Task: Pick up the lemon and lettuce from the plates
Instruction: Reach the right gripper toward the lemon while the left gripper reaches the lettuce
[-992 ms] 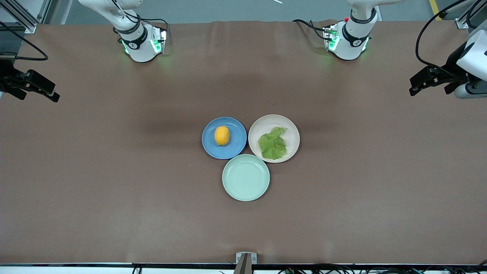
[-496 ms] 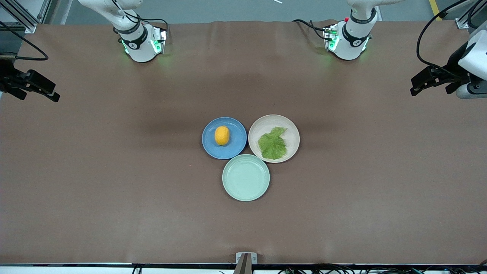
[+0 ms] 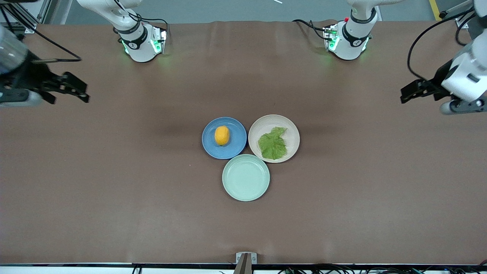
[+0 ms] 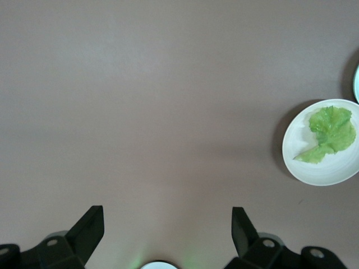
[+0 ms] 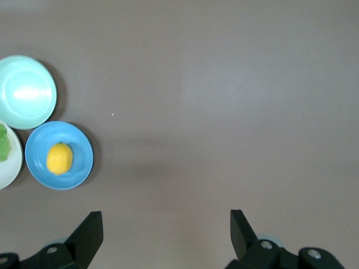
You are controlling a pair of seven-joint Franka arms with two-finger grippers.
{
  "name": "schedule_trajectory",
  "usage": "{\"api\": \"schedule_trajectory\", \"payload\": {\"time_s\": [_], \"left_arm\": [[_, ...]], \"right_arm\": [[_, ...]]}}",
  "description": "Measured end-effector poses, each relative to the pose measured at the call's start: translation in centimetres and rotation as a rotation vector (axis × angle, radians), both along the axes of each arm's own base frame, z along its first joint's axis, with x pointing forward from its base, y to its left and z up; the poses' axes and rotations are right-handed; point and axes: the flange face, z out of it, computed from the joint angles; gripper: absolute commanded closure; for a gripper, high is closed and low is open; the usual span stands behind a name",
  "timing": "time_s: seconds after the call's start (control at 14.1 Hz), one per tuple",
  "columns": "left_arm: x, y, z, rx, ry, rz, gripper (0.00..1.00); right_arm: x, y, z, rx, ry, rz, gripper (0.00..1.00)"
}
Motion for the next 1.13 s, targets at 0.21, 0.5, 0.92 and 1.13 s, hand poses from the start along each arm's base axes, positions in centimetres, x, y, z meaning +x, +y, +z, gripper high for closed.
{"api": "schedule_trajectory", "payload": {"time_s": [0.21, 0.5, 0.92, 1.13], "left_arm": [[1.5, -5.3, -4.2, 0.006, 0.018, 0.083, 0.0], [2.1, -10.6, -11.7, 0.001, -0.011, 0.194, 0.0], [0.7, -21.3, -21.4, 0.015, -0.005, 0.517, 0.0], [0.2, -25.4, -26.0, 0.0, -0.017, 0.704, 0.0]], "right_arm": [[0.9, 4.6, -2.9, -0.002, 0.03, 0.073, 0.0], [1.1, 8.3, -4.5, -0.002, 0.035, 0.138, 0.0], [0.0, 14.5, -7.2, -0.042, 0.073, 0.227, 0.0], [-1.2, 19.2, -8.2, -0.035, 0.056, 0.189, 0.0]]}}
